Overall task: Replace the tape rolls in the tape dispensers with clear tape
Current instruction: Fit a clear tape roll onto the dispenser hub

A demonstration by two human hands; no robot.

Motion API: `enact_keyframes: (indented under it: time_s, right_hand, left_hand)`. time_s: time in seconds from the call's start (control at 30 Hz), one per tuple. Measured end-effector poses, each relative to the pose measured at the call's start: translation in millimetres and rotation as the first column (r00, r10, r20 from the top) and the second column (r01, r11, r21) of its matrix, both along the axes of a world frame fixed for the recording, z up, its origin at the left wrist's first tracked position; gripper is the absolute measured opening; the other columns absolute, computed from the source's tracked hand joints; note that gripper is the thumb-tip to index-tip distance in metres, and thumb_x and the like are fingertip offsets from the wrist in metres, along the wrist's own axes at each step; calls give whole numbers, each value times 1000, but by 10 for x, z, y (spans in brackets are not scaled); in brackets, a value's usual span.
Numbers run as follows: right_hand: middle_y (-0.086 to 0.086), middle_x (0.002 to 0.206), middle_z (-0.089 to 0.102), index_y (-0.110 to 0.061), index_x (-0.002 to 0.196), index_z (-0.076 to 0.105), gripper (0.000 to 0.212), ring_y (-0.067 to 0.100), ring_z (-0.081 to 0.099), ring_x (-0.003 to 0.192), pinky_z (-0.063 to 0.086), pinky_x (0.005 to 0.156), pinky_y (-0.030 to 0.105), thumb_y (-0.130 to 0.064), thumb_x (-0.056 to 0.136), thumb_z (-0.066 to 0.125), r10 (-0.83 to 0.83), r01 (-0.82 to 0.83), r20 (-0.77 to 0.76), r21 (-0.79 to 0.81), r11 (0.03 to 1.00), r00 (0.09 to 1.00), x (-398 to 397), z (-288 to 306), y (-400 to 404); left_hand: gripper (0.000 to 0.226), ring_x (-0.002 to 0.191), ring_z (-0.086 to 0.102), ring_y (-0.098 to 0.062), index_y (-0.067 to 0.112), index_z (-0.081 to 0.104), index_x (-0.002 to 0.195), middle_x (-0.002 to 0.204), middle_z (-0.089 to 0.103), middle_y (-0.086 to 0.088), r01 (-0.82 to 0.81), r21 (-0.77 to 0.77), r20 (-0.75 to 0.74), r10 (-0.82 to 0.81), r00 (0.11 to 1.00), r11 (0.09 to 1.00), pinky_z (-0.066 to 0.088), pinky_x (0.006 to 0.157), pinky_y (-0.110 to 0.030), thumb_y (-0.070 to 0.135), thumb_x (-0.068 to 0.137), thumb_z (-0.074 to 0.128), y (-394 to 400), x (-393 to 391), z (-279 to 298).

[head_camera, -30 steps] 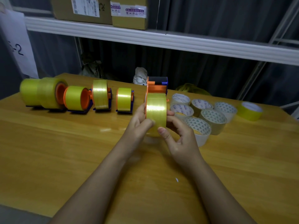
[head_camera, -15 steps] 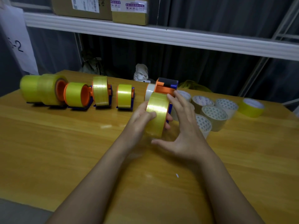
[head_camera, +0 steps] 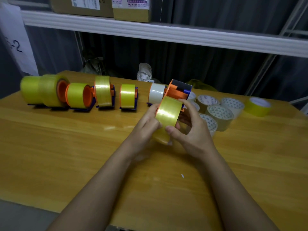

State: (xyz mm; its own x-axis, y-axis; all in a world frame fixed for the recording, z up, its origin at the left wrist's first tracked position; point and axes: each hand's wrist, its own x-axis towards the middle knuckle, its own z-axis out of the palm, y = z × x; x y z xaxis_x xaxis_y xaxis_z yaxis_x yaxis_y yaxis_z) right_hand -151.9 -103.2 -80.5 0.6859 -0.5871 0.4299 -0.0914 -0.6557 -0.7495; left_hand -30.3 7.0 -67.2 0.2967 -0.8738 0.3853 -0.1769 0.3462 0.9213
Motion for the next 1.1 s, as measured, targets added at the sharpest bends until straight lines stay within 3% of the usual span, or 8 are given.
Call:
enact_keyframes:
  time_s: [0.23, 0.5, 0.63, 0.67, 0.77, 0.83, 1.1]
  right_hand:
    - [-6, 143, 42, -48, 146, 21, 104, 13, 47, 128, 48, 101, 44, -84, 58, 61, 61, -60, -2, 96, 994, 998, 36, -18, 12]
    - [-16, 148, 30, -53, 145, 15, 105, 11, 37, 135, 43, 105, 43, -69, 58, 73, 59, -59, -20, -30, 998, 998, 9, 1, 33]
    - [-41, 133, 18, -51, 145, 15, 110, 0, 35, 129, 35, 97, 15, -64, 57, 80, 66, -71, -34, -182, 981, 997, -3, 24, 54]
    - [-42, 135, 17, -49, 146, 15, 110, -3, 32, 130, 34, 99, 14, -63, 58, 80, 71, -76, -28, -216, 974, 997, 0, 27, 58]
    - [-17, 150, 22, -40, 148, 17, 108, 4, 24, 139, 36, 109, 34, -62, 60, 77, 66, -71, -26, -315, 946, 997, 13, 20, 57]
    - [-6, 153, 20, -39, 147, 17, 106, 9, 21, 140, 35, 108, 39, -63, 61, 74, 56, -65, -36, -359, 931, 998, 16, 22, 61]
    - [-17, 147, 21, -44, 147, 17, 106, 10, 28, 138, 42, 107, 43, -62, 62, 76, 63, -66, -21, -277, 959, 998, 25, 3, 68]
  left_hand:
    - [37, 74, 62, 4, 22, 47, 112, 79, 67, 20, -18, -13, -31, 18, 999, 1000, 47, 61, -12, 14, 78, 37, 25, 14, 10]
    - [47, 73, 65, -19, 14, 49, 120, 78, 68, -1, -30, 32, -118, 34, 992, 999, 53, 67, -31, 31, 77, 47, -7, 48, 5]
    - [53, 63, 64, -23, -1, 42, 126, 72, 67, -9, 14, 29, -242, -6, 970, 999, 53, 62, -35, 24, 80, 35, -32, 64, 14]
    - [56, 62, 63, -24, -4, 41, 127, 72, 66, -10, 16, 22, -251, -9, 968, 1000, 53, 62, -35, 25, 80, 34, -35, 73, 11]
    - [60, 61, 62, -24, -8, 38, 129, 71, 66, -11, 30, 2, -271, -28, 962, 1000, 53, 61, -33, 26, 80, 33, -40, 93, 17]
    - [61, 60, 62, -23, -8, 39, 130, 70, 66, -10, 37, 4, -283, -34, 958, 999, 54, 61, -33, 26, 80, 32, -40, 101, 23]
    - [53, 65, 63, -22, -1, 44, 126, 75, 66, -9, 32, 5, -262, -29, 965, 999, 54, 63, -35, 19, 78, 32, -32, 91, -12]
